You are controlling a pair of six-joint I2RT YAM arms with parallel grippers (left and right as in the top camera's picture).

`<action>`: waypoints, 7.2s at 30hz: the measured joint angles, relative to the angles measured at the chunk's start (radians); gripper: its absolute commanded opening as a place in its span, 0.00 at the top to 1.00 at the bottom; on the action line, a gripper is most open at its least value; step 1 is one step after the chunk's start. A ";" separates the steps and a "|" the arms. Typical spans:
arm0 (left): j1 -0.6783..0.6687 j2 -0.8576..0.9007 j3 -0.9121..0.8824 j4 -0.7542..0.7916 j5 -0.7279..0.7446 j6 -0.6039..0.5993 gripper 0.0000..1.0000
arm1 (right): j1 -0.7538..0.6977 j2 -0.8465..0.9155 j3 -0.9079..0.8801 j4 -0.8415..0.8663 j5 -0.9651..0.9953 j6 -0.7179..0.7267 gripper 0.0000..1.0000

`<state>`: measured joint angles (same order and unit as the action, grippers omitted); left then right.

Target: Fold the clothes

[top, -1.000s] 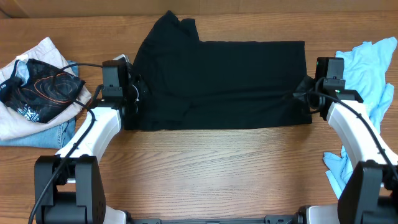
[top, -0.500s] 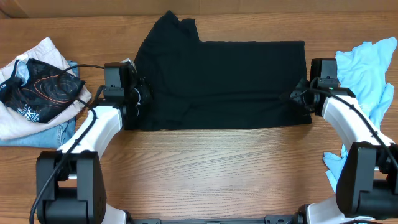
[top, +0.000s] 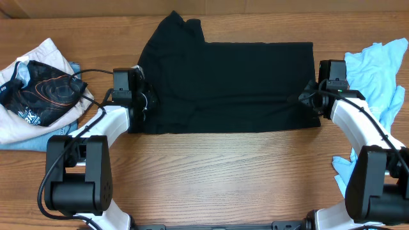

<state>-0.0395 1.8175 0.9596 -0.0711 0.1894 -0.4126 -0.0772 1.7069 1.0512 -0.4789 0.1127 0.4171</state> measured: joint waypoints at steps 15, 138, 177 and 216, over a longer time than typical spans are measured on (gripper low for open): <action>0.014 0.000 0.000 0.002 0.024 0.000 0.53 | 0.000 0.000 0.000 -0.007 0.000 0.000 0.92; 0.035 0.000 0.127 -0.462 -0.018 0.031 0.58 | -0.006 0.013 0.028 -0.543 0.157 0.107 0.93; 0.332 -0.034 0.037 -0.842 -0.140 -0.093 0.78 | -0.007 0.013 0.028 -0.616 0.156 0.102 0.89; 0.166 0.190 0.808 -0.711 0.197 0.338 0.16 | -0.007 -0.081 0.089 -0.325 -0.360 0.026 0.67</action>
<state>0.1261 2.0075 1.7679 -0.7822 0.3866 -0.0746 -0.0845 1.6257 1.1400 -0.8040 -0.2478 0.4435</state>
